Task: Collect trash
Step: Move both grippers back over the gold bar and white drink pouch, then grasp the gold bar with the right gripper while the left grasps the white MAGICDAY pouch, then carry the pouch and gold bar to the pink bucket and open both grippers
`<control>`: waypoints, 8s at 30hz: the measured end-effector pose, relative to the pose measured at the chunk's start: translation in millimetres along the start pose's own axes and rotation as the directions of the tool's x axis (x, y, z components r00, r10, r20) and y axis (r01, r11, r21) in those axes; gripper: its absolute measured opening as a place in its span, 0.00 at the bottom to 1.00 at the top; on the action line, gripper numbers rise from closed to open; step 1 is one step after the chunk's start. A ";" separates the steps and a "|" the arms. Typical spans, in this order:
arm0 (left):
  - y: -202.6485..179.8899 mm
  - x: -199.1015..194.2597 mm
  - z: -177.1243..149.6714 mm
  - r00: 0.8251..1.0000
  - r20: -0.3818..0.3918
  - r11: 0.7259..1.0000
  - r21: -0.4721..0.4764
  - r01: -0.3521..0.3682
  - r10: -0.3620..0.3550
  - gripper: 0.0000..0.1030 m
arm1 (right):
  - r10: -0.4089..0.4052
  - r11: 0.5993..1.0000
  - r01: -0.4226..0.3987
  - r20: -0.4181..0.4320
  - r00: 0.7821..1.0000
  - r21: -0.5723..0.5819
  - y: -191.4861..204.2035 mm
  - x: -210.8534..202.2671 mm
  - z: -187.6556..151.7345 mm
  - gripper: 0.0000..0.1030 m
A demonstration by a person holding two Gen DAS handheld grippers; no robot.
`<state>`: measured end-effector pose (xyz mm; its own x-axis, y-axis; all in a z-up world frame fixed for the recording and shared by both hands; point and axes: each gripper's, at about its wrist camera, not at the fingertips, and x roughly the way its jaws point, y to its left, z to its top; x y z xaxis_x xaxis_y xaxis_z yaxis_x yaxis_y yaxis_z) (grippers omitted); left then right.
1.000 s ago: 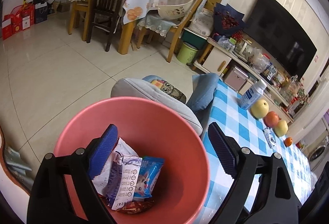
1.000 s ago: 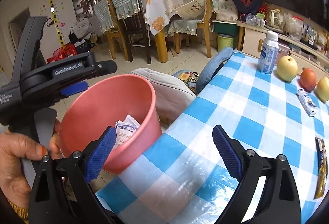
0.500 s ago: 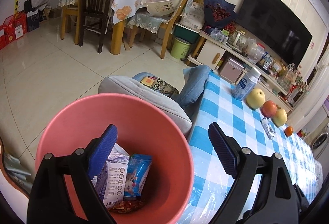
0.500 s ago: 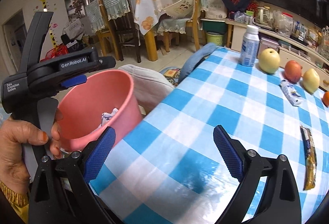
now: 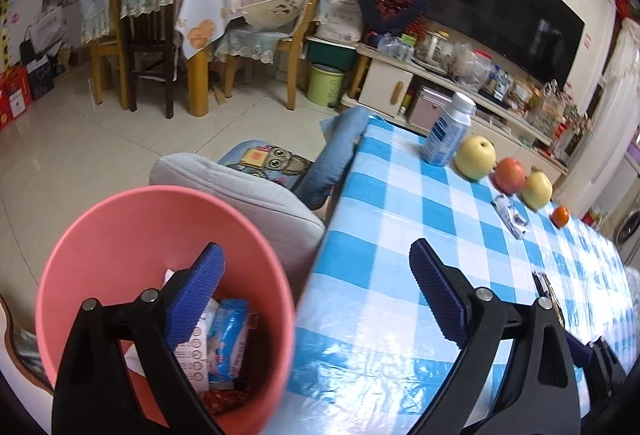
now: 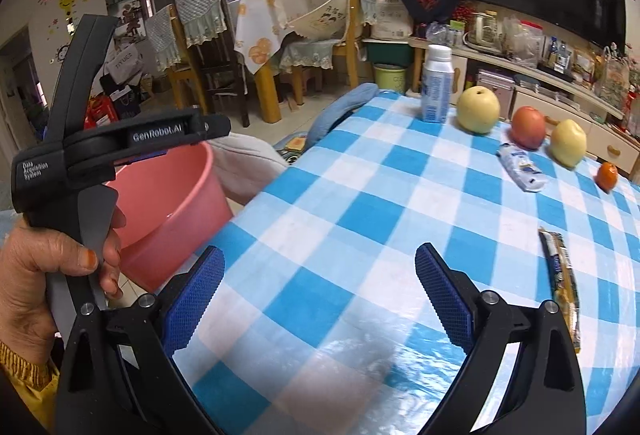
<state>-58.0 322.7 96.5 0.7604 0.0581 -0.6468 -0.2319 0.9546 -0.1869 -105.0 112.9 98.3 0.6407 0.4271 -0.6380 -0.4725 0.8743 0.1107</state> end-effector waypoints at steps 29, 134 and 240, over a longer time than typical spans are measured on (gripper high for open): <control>-107.1 37.6 -25.7 0.990 -0.108 0.984 0.138 0.109 -0.094 0.92 | -0.038 0.994 0.033 0.038 0.999 0.109 -91.9 -48.2 -15.0 0.92; -353.2 221.3 -1.7 0.961 -0.269 0.990 0.141 -0.020 0.057 0.61 | -0.024 0.935 0.046 -0.065 0.998 0.351 -296.0 -43.2 -30.4 0.15; -7.9 -50.4 -9.5 0.994 0.065 0.992 0.087 -0.094 0.089 0.61 | 0.328 0.918 -0.310 -0.034 0.944 0.247 -23.2 -1.2 34.5 0.14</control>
<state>-100.3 309.4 123.5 0.7748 0.1614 -0.6112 -0.2487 0.9667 -0.0599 -73.9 100.1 122.8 0.4296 0.6820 -0.5919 -0.4833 0.7273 0.4873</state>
